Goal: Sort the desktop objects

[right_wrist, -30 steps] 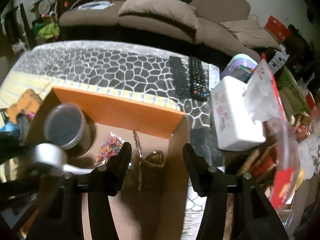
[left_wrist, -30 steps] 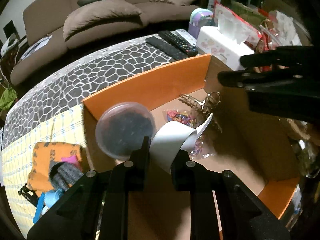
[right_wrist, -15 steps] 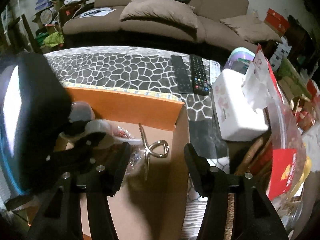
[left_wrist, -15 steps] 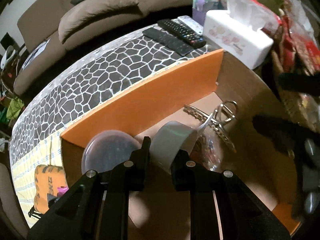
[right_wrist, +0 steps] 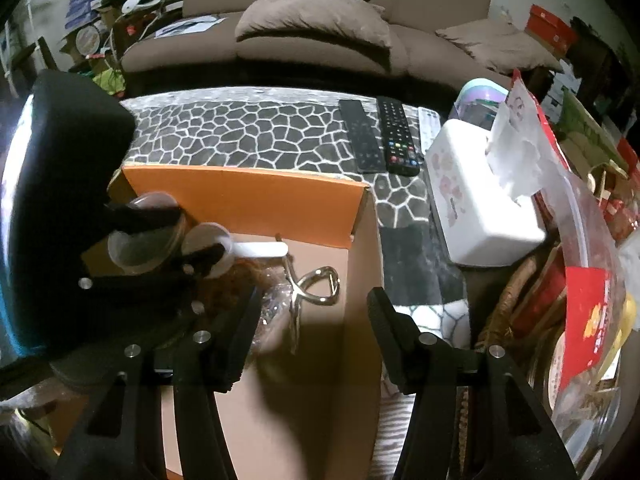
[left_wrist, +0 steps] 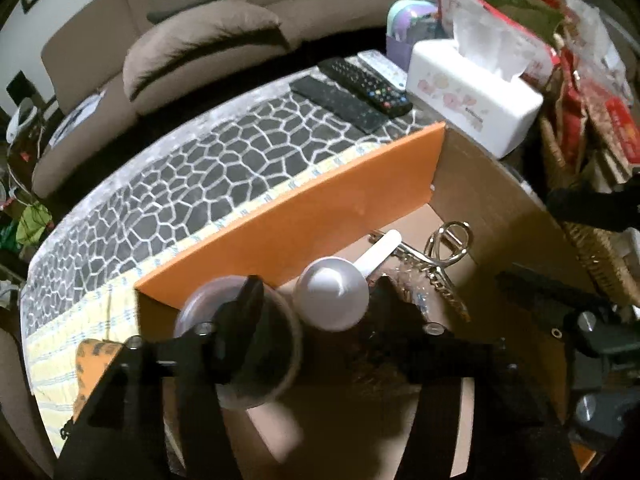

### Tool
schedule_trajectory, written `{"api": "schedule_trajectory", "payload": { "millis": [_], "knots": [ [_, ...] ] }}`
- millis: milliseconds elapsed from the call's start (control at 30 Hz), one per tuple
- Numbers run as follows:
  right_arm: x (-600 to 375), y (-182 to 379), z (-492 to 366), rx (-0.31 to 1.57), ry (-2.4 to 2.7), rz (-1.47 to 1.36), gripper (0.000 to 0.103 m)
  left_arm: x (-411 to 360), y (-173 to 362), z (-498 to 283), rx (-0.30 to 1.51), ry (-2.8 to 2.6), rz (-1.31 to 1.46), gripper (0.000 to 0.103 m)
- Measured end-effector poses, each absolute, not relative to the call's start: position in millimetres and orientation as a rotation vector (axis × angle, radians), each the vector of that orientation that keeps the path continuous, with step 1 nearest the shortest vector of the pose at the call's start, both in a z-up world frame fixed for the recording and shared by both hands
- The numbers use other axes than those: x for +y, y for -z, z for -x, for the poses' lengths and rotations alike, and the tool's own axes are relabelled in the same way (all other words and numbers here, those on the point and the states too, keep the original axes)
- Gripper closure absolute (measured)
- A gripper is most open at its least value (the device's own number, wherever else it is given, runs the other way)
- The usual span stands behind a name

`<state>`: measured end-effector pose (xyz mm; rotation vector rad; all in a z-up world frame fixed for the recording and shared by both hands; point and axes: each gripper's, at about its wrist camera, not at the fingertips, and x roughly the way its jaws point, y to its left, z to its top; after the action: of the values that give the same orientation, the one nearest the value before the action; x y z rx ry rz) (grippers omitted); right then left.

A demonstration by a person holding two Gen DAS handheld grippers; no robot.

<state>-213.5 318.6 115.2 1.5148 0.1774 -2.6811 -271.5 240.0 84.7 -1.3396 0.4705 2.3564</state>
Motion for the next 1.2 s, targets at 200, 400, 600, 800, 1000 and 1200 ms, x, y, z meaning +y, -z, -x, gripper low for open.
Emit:
{"api": "schedule_trajectory", "payload": {
  "millis": [200,400,600,800,1000,1200],
  "knots": [
    [314.6,-121.1,207.5,0.174,2.681,-1.524,0.046,216.1,-103.8,259.2,0.416,-2.371,1.332,0.048],
    [304.1,-122.8,199.3,0.181,2.672,-1.544,0.037,186.1,-124.4,240.3,0.343,-2.386,1.327,0.043],
    [295.2,-114.3,185.5,0.183,2.651,-1.593,0.025,161.8,-140.7,216.3,0.265,-2.386,1.326,0.033],
    [284.3,-111.0,165.1,0.168,2.632,-1.615,0.02,144.8,-148.3,193.6,0.233,-2.377,1.339,0.019],
    [275.6,-117.2,147.3,0.113,2.63,-1.609,0.004,130.5,-154.0,177.6,0.181,-2.36,1.38,0.0],
    [261.6,-128.3,130.5,0.135,2.63,-1.605,0.001,110.8,-167.4,159.4,0.165,-2.389,1.371,0.0]
  ]
}}
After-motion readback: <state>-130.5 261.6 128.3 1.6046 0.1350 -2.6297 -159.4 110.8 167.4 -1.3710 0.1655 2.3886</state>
